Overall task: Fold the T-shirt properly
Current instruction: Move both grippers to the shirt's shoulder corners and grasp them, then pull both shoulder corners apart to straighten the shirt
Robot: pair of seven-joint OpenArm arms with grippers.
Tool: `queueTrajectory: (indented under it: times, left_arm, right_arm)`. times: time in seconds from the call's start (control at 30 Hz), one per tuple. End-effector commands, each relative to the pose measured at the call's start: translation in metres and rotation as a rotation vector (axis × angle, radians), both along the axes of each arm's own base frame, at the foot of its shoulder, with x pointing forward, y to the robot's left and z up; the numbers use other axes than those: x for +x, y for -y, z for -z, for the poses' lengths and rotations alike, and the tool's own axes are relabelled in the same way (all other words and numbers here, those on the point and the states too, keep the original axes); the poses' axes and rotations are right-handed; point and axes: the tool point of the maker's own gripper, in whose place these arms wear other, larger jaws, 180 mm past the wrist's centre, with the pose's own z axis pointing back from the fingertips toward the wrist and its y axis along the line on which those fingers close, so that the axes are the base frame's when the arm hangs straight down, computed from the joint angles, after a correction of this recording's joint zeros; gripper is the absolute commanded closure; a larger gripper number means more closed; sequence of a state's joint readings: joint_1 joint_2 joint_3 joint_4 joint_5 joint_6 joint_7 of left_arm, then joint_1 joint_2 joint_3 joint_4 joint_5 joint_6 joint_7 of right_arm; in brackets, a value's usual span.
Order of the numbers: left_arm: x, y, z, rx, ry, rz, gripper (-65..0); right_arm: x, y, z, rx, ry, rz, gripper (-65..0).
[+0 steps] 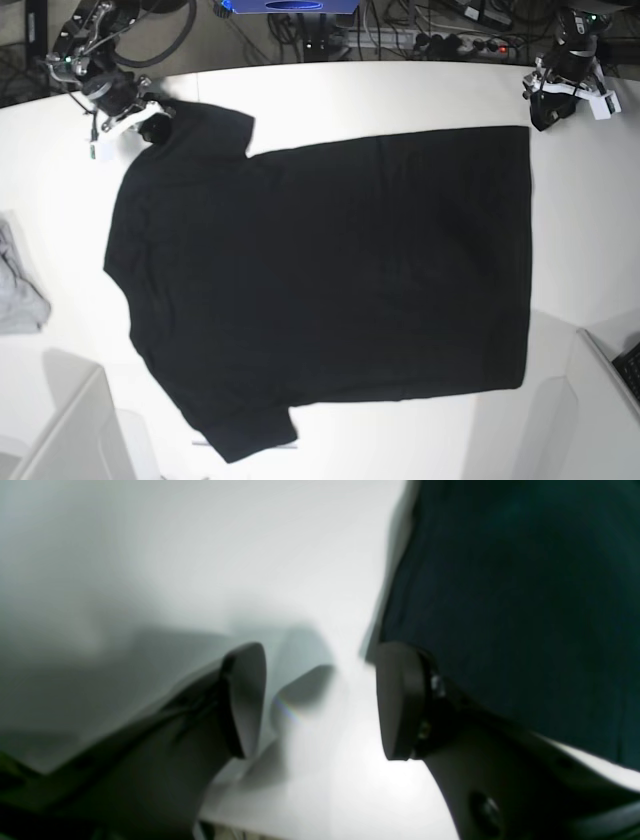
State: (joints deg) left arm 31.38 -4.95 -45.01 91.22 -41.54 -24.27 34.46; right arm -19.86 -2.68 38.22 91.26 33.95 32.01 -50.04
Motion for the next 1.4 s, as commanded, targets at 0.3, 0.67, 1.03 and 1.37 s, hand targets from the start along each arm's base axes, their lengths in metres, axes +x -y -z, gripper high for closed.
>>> queueTrajectory:
  times: [0.3, 0.67, 1.03, 1.37]
  left_arm:
    - [0.036, 0.020, -0.003, -0.058, 0.013, 0.077, -34.4]
    - [0.041, 0.043, 0.028, -0.156, -0.030, 0.090, -31.3]
    - [0.046, 0.040, 0.017, -0.121, -0.011, 0.112, 0.0]
    - [0.038, 0.040, -0.015, -0.031, 0.018, 0.168, 0.0]
  right_arm:
    - [-0.026, 0.012, 0.016, -0.068, -0.140, -0.049, 0.0]
    - [-0.027, 0.014, 0.016, -0.070, -0.142, -0.045, 0.0]
    - [-0.022, 0.019, 0.006, -0.097, -0.113, -0.045, 0.0]
    - [-0.031, 0.025, -0.027, -0.196, -0.061, -0.077, 0.0]
